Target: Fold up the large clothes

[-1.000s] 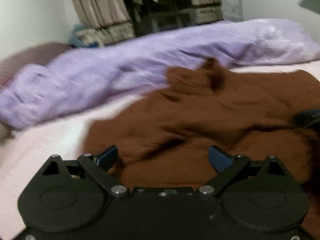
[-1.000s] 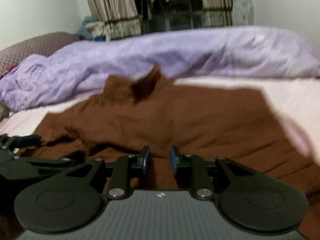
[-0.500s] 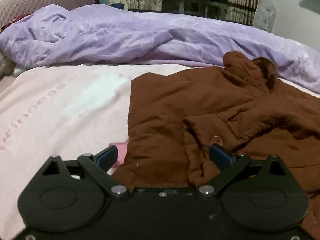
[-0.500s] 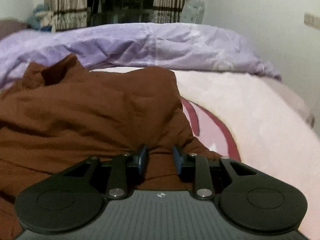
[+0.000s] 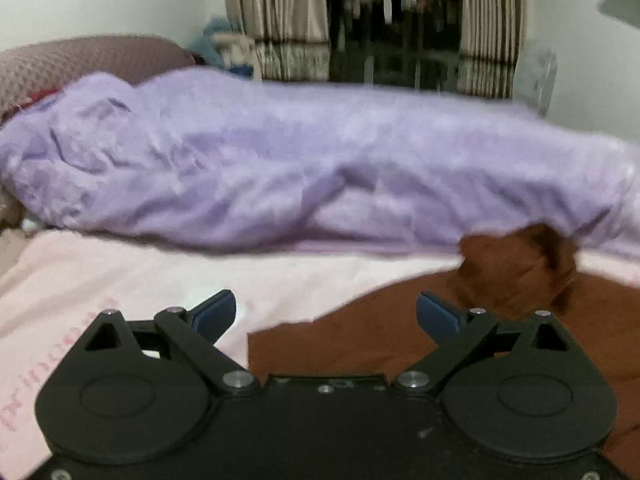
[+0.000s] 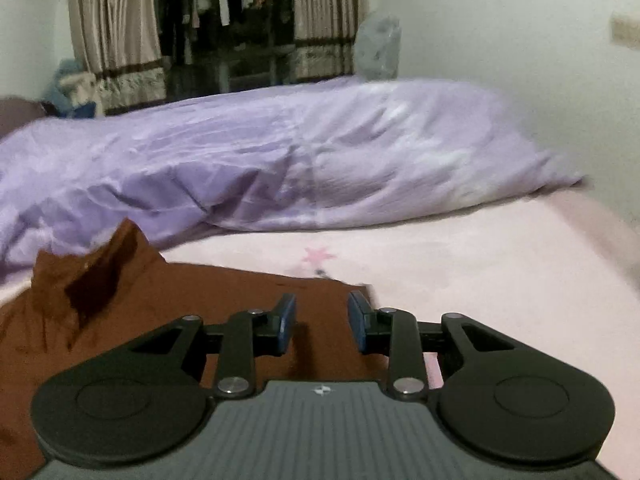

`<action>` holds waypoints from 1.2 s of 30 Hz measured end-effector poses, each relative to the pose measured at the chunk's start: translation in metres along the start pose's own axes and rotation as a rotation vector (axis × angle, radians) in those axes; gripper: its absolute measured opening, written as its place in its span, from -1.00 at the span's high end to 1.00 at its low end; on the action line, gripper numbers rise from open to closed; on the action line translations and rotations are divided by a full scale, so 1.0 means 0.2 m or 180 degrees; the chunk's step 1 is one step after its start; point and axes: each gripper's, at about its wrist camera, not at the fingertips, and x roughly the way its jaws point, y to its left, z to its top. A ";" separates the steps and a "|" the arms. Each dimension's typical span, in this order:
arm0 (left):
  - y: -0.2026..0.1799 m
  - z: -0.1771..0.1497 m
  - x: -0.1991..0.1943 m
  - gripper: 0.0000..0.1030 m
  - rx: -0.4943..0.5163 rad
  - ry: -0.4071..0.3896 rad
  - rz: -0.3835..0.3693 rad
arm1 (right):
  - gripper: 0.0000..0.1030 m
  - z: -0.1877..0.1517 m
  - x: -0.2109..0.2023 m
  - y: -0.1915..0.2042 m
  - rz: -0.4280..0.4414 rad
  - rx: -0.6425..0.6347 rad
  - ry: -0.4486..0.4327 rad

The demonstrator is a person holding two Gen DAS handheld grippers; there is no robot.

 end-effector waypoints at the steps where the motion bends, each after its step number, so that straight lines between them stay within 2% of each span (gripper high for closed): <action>1: -0.02 -0.02 0.08 -0.93 0.0014 0.0082 0.0030 | 0.29 0.00 0.08 -0.02 0.0082 0.0042 0.0099; 4: -0.03 -0.17 0.30 -0.99 0.0059 0.0378 0.0143 | 0.30 -0.11 0.23 -0.07 0.0178 0.0219 0.0173; 5: -0.01 -0.17 0.31 -0.98 -0.0023 0.0343 0.0146 | 0.30 -0.14 0.23 -0.08 0.0203 0.0246 0.0064; 12: 0.01 -0.15 0.31 -0.99 -0.0110 0.0453 0.0123 | 0.22 -0.13 0.21 0.04 -0.0033 -0.0182 0.0104; 14: -0.02 -0.11 0.27 -0.93 0.0001 0.0385 0.0303 | 0.22 -0.11 0.19 0.04 -0.0067 -0.0161 0.0099; 16: -0.07 -0.05 0.14 -0.93 0.0094 0.0083 0.0483 | 0.22 -0.07 0.11 0.06 -0.0082 -0.0064 -0.0017; 17: -0.10 -0.01 0.06 -0.93 0.0056 -0.0090 0.0433 | 0.22 -0.05 0.08 0.07 -0.0022 -0.0016 -0.0109; 21: -0.21 0.07 -0.15 -0.93 -0.0305 -0.0317 -0.0107 | 0.20 -0.02 -0.09 0.22 0.0485 0.0029 -0.0334; 23: -0.31 0.04 -0.17 -0.94 -0.0194 -0.0386 -0.0185 | 0.18 -0.05 -0.12 0.32 0.0690 -0.0062 -0.0320; 25: -0.41 -0.02 -0.09 -0.94 0.0033 -0.0230 -0.0279 | 0.17 -0.10 -0.09 0.42 0.0760 -0.0270 -0.0205; 27: -0.50 -0.10 0.04 -0.94 0.0192 0.0093 -0.0322 | 0.15 -0.17 -0.01 0.50 0.0693 -0.0475 -0.0031; 29: -0.58 -0.21 0.19 -0.99 0.0412 0.0402 -0.0196 | 0.11 -0.27 0.12 0.54 0.0554 -0.0660 0.0263; 32: -0.62 -0.21 0.17 -0.95 0.0565 0.0300 -0.0079 | 0.11 -0.27 0.11 0.55 0.0497 -0.0771 0.0219; 36: -0.61 -0.20 0.15 -0.95 0.0501 0.0295 -0.0083 | 0.10 -0.28 0.11 0.54 0.0526 -0.0713 0.0208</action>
